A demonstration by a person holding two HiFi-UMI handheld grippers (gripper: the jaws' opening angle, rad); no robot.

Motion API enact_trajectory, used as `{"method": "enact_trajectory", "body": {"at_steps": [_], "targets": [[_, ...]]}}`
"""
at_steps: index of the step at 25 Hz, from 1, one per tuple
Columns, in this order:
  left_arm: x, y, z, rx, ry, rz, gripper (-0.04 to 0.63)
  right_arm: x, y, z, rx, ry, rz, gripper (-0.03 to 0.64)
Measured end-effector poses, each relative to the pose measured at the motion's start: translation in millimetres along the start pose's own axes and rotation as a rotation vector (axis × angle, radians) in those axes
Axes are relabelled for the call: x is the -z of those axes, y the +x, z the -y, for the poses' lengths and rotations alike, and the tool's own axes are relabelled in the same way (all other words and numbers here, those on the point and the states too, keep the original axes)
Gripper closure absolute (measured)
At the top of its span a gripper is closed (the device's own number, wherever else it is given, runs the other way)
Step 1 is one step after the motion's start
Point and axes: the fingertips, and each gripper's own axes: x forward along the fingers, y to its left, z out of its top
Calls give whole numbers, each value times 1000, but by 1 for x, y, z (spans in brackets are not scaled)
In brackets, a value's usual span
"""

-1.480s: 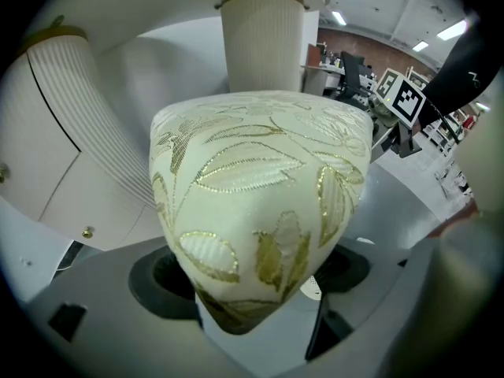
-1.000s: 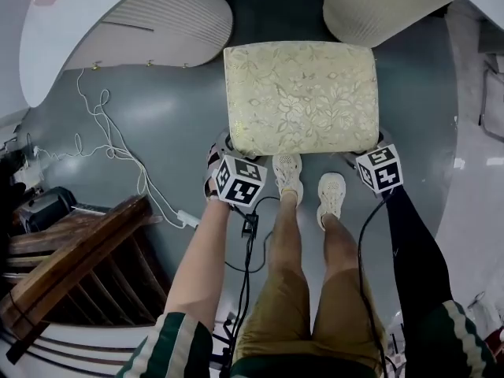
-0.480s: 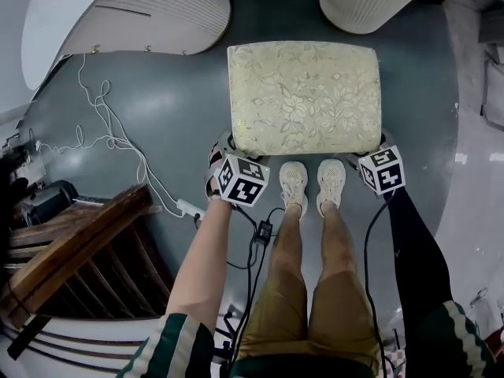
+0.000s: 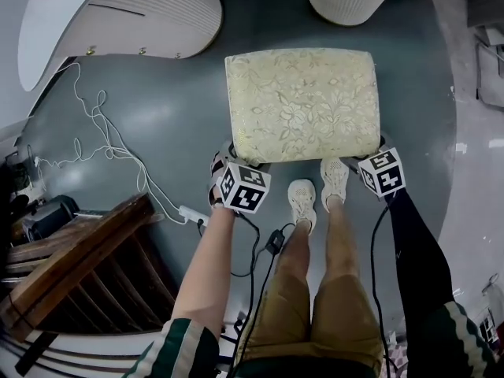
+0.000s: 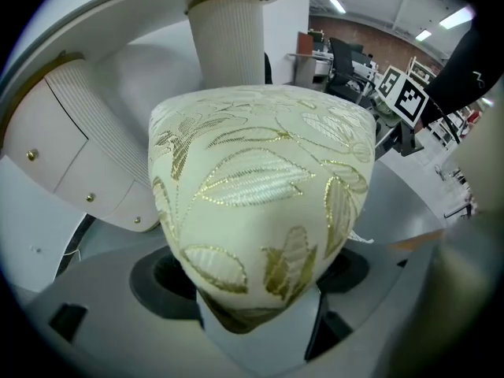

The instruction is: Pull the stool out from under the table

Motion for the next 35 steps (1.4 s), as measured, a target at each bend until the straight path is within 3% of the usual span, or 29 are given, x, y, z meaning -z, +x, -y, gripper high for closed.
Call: {"method": "enact_trajectory", "body": {"at_steps": [21, 35], "targets": [[-3, -3, -2, 54, 3, -14, 178, 0, -9, -4, 15, 25, -62, 114], [1, -8, 1, 48, 0, -82, 179, 7, -3, -7, -44, 47, -92, 114]]}}
